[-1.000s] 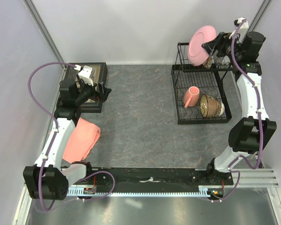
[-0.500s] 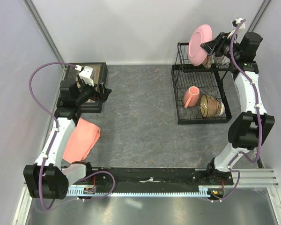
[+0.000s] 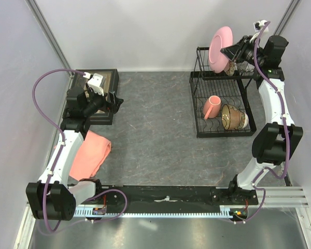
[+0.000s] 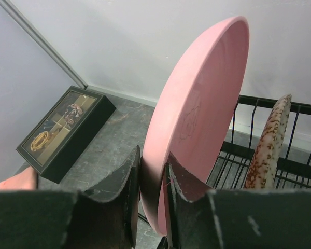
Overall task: Unload the mixed dishes from the dish rack
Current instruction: Pick up the plate from the dish rack.
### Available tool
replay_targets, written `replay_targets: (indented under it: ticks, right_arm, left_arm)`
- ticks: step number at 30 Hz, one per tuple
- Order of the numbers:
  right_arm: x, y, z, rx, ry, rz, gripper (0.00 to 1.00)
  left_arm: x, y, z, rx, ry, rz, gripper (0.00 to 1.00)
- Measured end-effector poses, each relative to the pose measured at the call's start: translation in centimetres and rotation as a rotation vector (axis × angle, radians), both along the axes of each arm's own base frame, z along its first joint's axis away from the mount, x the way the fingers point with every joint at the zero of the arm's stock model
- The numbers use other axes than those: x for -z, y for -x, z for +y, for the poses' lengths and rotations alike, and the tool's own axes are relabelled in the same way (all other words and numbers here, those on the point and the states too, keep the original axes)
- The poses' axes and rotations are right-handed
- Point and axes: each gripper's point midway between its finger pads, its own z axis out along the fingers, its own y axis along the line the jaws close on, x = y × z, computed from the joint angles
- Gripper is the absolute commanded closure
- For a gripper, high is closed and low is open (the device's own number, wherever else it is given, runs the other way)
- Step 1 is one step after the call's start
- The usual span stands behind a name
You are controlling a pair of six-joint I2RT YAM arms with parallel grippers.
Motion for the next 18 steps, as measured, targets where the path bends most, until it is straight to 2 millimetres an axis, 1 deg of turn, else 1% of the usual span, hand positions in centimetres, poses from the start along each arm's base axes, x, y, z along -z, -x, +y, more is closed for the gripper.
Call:
replay_targets:
  ticks: [4, 5, 6, 12, 18]
  right_arm:
    - [0.0, 0.1, 0.1, -0.005, -0.006, 0.004, 0.94]
    - [-0.1, 0.1, 0.1, -0.007, -0.006, 0.004, 0.99]
    - [-0.1, 0.1, 0.1, -0.007, -0.007, 0.004, 1.0]
    - [-0.9, 0.0, 0.2, -0.01, -0.016, -0.003, 1.0]
    - [-2.7, -0.3, -0.1, -0.006, -0.013, -0.043, 1.0]
  left_arm:
    - [0.3, 0.0, 0.0, 0.0, -0.001, 0.005, 0.07]
    - [0.3, 0.1, 0.0, 0.0, -0.001, 0.007, 0.07]
    - [0.4, 0.1, 0.0, 0.0, -0.001, 0.008, 0.07]
    - [0.5, 0.1, 0.0, 0.0, -0.001, 0.007, 0.07]
    - [0.4, 0.0, 0.0, 0.001, -0.001, 0.0, 0.07]
